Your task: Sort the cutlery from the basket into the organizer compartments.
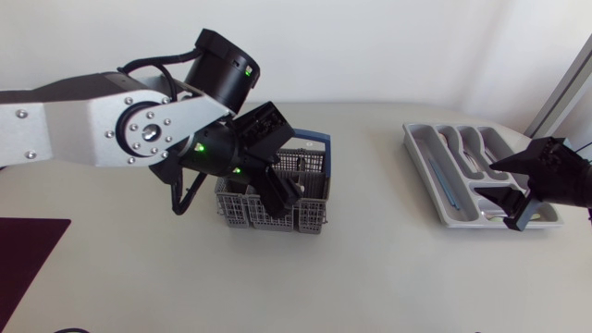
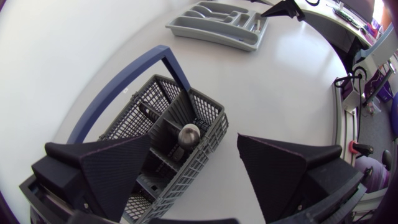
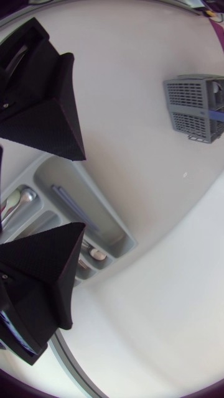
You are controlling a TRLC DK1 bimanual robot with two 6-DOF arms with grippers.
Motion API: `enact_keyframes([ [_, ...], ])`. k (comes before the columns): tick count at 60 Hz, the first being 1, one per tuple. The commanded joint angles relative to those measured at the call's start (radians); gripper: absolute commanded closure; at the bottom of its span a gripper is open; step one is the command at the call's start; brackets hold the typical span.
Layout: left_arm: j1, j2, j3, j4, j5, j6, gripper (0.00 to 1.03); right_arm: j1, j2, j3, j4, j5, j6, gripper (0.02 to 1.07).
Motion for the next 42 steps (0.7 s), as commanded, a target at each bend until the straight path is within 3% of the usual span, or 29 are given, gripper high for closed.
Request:
enact_keyframes([
  [1,0.017,0.008,0.010,-0.009,-0.010,0.029,0.07,0.108,-0.056,0.030,-0.058,0.039,0.206,0.34],
  [17,0.034,-0.033,-0.102,0.032,-0.010,0.069,0.07,0.474,-0.079,0.132,-0.195,0.163,0.617,0.35],
  [29,0.050,-0.072,-0.209,0.129,-0.012,0.114,0.07,0.703,-0.009,0.221,-0.248,0.163,0.856,0.45],
  [42,0.063,-0.098,-0.269,0.189,-0.010,0.130,0.07,0.822,0.145,0.332,-0.276,0.127,1.022,0.50],
])
